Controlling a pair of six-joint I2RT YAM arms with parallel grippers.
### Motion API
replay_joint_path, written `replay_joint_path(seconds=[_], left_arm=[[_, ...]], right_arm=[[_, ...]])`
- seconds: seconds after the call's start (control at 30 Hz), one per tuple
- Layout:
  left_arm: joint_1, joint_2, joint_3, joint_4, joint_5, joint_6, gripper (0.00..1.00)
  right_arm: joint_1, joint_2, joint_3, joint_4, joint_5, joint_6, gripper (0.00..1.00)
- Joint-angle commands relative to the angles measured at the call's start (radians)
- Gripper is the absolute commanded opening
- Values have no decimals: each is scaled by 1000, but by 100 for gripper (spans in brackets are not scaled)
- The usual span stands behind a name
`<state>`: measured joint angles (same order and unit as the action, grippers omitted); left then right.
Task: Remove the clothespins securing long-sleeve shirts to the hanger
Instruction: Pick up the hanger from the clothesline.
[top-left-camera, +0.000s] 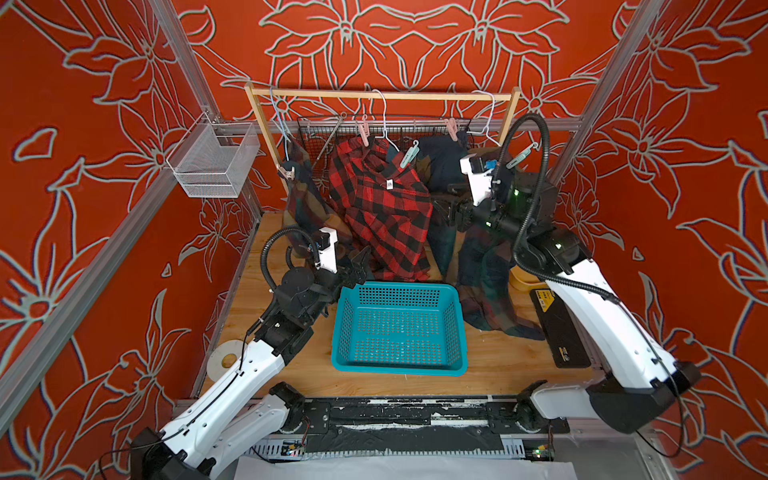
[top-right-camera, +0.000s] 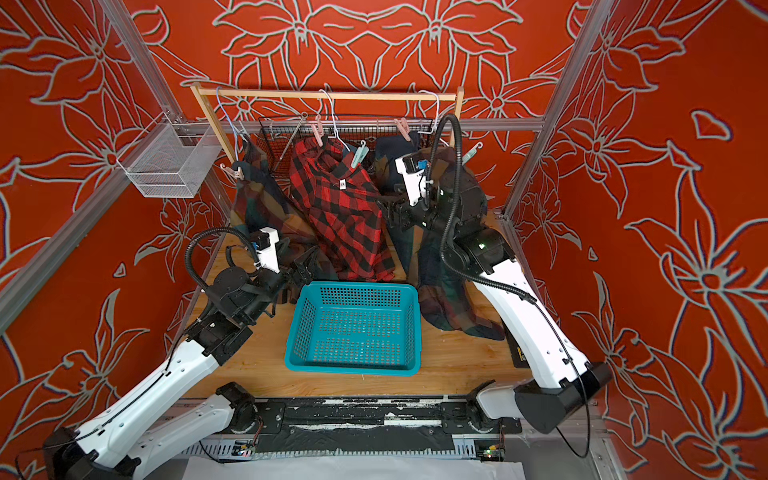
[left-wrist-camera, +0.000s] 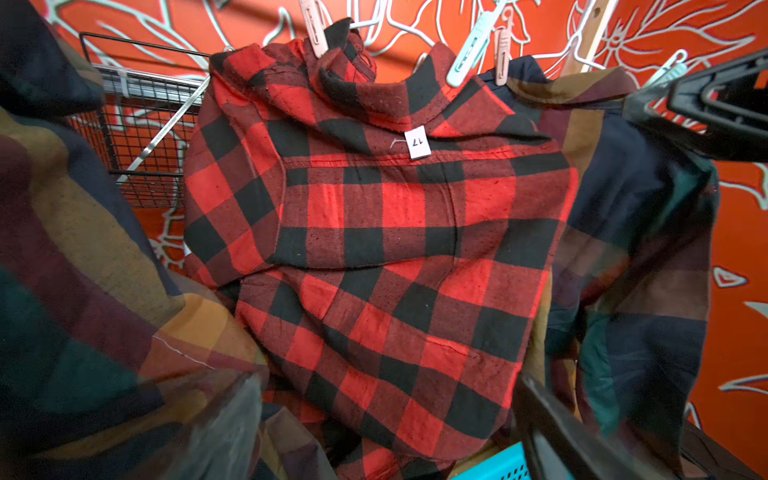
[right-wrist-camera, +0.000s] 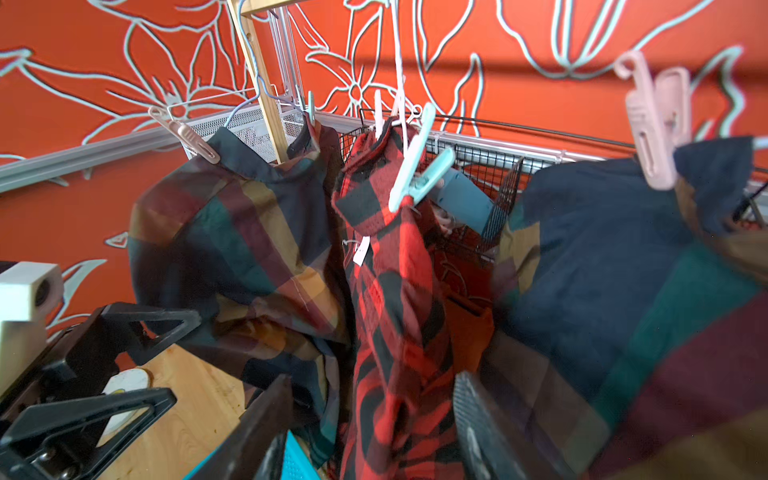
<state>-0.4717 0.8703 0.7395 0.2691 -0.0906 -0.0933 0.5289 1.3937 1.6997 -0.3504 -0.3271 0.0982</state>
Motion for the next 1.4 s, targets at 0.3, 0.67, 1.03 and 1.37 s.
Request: replay_joint_path(seconds=[0.3, 0.67, 1.03, 1.37], left_arm=[[-4, 51, 61, -1, -87, 18, 92], [-4, 81, 57, 10, -119, 18, 92], [-2, 89, 48, 30, -136, 15, 93], [-2, 148, 55, 50, -164, 4, 93]], right_arm=[[53, 232, 233, -83, 17, -120, 56], [90, 351, 345, -112, 93, -175, 24], [98, 363, 385, -119, 125, -183, 0], [98, 316, 376, -67, 190, -164, 0]])
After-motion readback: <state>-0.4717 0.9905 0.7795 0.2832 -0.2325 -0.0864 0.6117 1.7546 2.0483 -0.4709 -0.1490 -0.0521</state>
